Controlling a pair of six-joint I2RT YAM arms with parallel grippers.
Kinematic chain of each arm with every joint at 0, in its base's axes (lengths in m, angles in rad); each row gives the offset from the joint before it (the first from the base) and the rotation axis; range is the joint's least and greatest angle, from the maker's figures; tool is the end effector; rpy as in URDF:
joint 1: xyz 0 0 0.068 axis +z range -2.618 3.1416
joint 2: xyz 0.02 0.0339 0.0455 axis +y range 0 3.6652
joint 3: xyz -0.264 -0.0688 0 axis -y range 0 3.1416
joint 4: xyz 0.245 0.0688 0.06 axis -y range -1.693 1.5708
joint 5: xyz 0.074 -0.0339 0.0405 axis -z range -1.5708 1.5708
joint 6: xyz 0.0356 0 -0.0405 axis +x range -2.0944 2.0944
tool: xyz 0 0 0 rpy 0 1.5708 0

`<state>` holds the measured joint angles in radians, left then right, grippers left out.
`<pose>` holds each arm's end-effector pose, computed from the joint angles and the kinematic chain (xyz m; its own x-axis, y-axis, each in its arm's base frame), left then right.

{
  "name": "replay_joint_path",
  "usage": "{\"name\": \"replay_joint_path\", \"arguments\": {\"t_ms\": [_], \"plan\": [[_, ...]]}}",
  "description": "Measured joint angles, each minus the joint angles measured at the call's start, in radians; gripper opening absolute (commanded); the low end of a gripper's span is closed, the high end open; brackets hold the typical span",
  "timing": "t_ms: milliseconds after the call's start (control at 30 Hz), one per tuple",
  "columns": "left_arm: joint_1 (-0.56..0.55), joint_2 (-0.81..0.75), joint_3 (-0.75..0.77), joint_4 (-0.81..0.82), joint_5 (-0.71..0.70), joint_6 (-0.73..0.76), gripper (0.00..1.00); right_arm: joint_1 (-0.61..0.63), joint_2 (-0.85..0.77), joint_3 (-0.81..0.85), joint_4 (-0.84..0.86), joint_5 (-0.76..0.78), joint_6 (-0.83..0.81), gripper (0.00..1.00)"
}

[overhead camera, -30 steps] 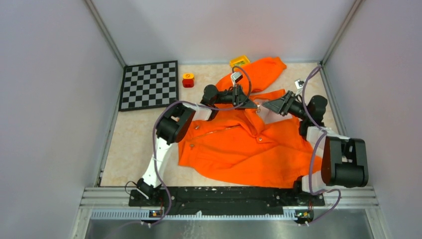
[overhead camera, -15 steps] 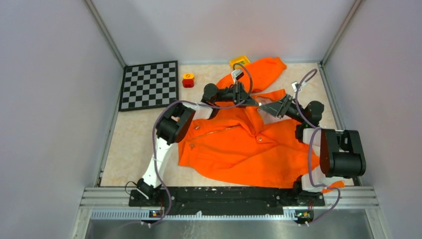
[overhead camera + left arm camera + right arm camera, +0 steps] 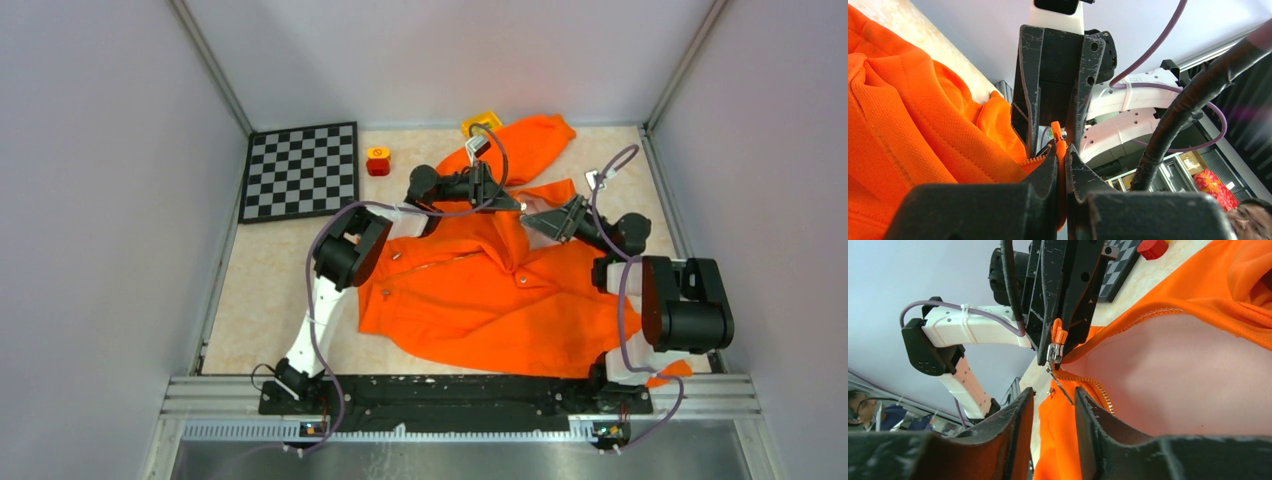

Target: Zip up the jacket

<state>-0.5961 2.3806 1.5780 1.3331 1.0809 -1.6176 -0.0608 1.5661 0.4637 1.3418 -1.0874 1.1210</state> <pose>0.3985 -0.3083 0.2070 -0.9126 0.0512 -0.4056 0.3764 -0.2820 -0.8825 0.2723 0.0150 0.2074 -0.6448 0.4586 -0.6115 -0.5742 0.2374 0.7836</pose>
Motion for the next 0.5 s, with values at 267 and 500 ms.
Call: {"name": "replay_joint_path", "arguments": {"t_ms": [267, 500], "plan": [[0.0, 0.0, 0.0, -0.013, 0.005, 0.045, 0.0, -0.008, -0.042, 0.0, -0.184, 0.062, -0.048, 0.5], [0.0, -0.008, -0.014, -0.105, 0.014, 0.148, 0.0, -0.025, -0.344, 0.118, -0.993, 0.386, -0.418, 0.56]]}}
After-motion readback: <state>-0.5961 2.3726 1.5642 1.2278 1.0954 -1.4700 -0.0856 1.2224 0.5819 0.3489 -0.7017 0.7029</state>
